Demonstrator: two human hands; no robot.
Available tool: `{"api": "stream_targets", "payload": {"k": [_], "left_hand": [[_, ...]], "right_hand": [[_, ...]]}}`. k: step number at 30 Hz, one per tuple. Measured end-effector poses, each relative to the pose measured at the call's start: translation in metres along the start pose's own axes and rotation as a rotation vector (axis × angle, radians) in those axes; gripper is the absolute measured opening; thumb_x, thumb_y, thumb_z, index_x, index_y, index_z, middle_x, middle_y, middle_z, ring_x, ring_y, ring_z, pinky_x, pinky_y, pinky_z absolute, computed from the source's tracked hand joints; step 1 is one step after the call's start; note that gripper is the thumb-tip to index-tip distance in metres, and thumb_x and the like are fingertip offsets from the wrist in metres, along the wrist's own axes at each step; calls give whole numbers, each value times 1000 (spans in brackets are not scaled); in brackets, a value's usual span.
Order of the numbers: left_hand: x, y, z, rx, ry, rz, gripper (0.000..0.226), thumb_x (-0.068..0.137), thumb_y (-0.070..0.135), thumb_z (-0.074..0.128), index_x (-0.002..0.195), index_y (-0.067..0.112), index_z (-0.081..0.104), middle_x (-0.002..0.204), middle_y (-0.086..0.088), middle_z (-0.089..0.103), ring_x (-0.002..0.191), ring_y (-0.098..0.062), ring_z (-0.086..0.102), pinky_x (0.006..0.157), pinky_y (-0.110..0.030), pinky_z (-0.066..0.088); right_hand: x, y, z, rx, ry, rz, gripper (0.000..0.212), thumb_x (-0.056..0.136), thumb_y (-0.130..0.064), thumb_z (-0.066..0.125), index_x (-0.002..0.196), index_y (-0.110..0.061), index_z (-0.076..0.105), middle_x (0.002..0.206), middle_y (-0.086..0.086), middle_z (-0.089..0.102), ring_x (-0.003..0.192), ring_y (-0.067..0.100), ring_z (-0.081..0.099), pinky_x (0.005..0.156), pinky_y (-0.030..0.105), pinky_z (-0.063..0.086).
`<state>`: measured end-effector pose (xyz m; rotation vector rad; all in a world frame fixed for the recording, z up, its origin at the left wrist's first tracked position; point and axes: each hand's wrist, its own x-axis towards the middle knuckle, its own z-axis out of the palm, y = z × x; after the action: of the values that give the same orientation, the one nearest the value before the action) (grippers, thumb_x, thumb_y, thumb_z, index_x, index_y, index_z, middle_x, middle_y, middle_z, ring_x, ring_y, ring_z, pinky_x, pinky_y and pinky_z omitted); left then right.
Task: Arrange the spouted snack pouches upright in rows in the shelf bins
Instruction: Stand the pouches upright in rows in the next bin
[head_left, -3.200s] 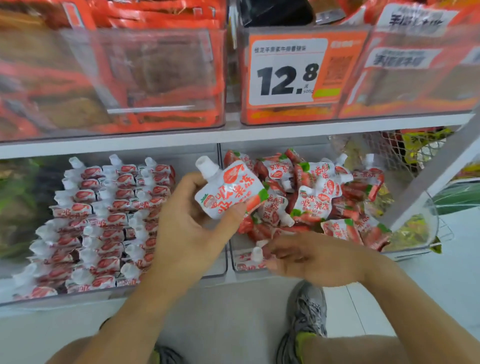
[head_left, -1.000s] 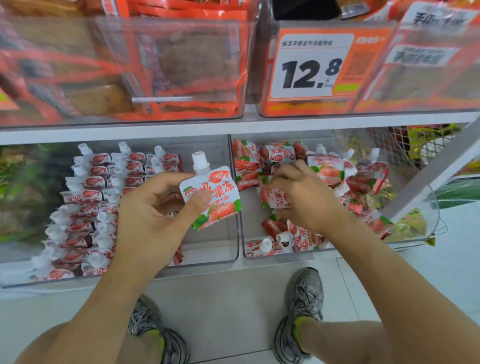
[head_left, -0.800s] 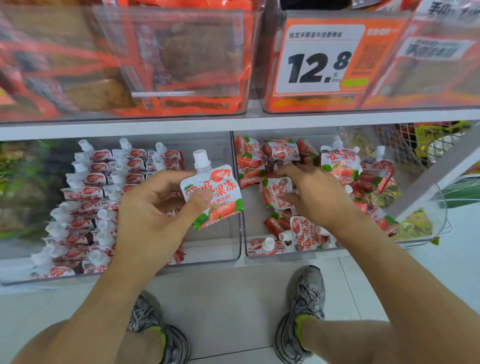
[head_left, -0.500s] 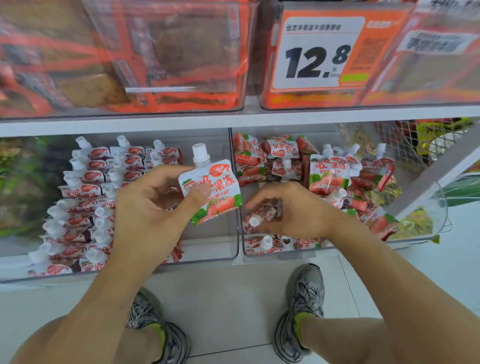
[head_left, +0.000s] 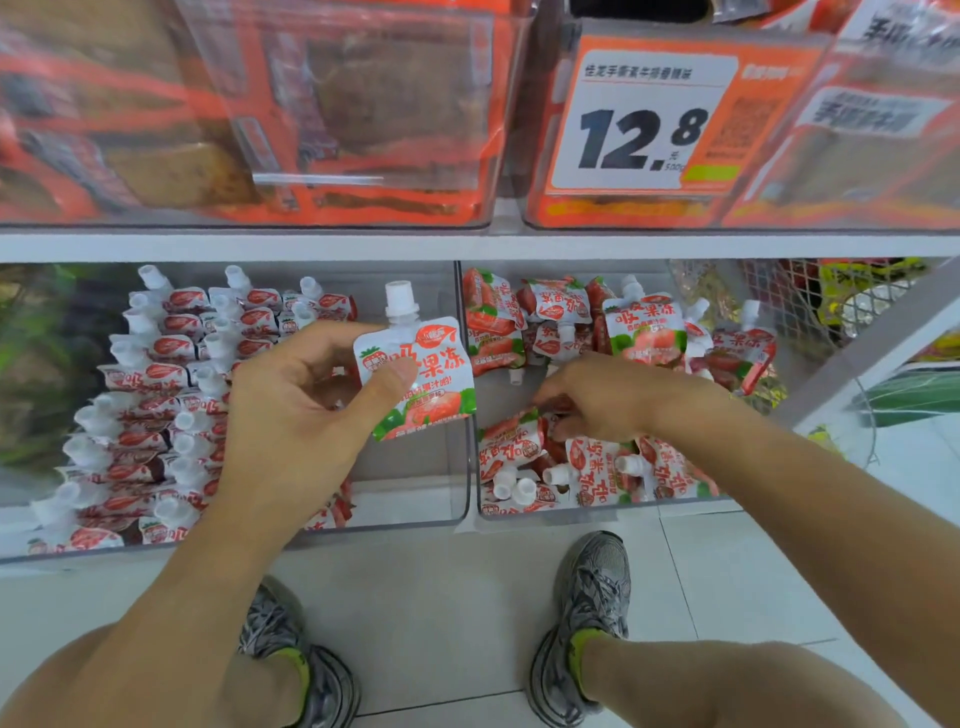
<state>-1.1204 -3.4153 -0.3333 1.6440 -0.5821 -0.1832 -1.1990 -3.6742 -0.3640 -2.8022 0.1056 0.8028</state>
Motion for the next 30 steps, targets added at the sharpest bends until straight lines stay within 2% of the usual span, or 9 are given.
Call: {"api": "stream_targets", "payload": {"k": [4, 9, 14, 16, 18, 20, 22, 26, 30], "left_hand": [[3, -1, 1, -13, 4, -12, 15, 77, 23, 72, 92, 27, 70, 89, 17, 75, 85, -10, 72, 71, -29, 60], [5, 0, 1, -20, -1, -21, 16, 75, 25, 72, 91, 29, 70, 88, 20, 74, 84, -11, 72, 71, -26, 60], [4, 0, -1, 3, -15, -12, 16, 75, 28, 72, 90, 33, 69, 88, 21, 74, 85, -10, 72, 70, -28, 60], [3, 0, -2, 6, -17, -14, 16, 76, 28, 72, 91, 34, 69, 89, 20, 74, 85, -9, 72, 71, -29, 60], [2, -1, -2, 4, -15, -15, 17, 76, 28, 72, 92, 33, 70, 91, 17, 74, 86, -13, 72, 73, -34, 60], [3, -1, -2, 8, -14, -16, 17, 77, 29, 72, 93, 33, 70, 92, 17, 75, 87, -14, 72, 74, -35, 60], [3, -1, -2, 11, -18, -26, 17, 76, 31, 72, 92, 34, 70, 92, 19, 74, 87, -10, 72, 73, -31, 60], [4, -3, -1, 13, -18, -39, 18, 76, 31, 72, 94, 31, 71, 93, 14, 75, 88, -13, 73, 74, -37, 60], [3, -4, -3, 10, -24, -31, 18, 77, 30, 72, 95, 30, 71, 94, 12, 75, 89, -14, 72, 75, -40, 60]], "right_hand": [[4, 1, -19, -6, -192, 10, 52, 92, -38, 66, 140, -25, 51, 128, -8, 61, 108, 14, 58, 88, 27, 46], [7, 3, -20, -69, -238, 11, 32, 92, -37, 65, 119, -20, 66, 93, -10, 63, 87, 15, 59, 77, 31, 50], [1, 12, -20, -67, -183, -26, 23, 90, -44, 65, 104, -28, 74, 107, -13, 59, 106, 14, 56, 94, 35, 49], [-6, 13, -21, -43, -168, -55, 19, 90, -43, 66, 98, -27, 74, 123, -12, 54, 116, 8, 48, 99, 29, 42], [-18, 12, -20, -12, -177, -49, 13, 90, -41, 67, 92, -30, 73, 136, -17, 49, 118, -2, 42, 97, 22, 35], [-27, 10, -16, 43, -150, -44, 3, 88, -33, 67, 87, -32, 70, 124, -21, 59, 105, -2, 55, 86, 23, 41], [-36, 10, -12, 76, -125, -23, 15, 84, -26, 70, 98, -31, 67, 104, -18, 63, 89, 3, 59, 76, 26, 47], [-44, 5, -7, 74, -178, 6, 65, 74, -22, 79, 130, -37, 48, 118, -13, 54, 105, 12, 55, 89, 33, 51], [-46, 4, 3, -70, -87, -97, 54, 71, -22, 78, 122, -28, 62, 117, -3, 52, 107, 17, 51, 89, 36, 49]]}}
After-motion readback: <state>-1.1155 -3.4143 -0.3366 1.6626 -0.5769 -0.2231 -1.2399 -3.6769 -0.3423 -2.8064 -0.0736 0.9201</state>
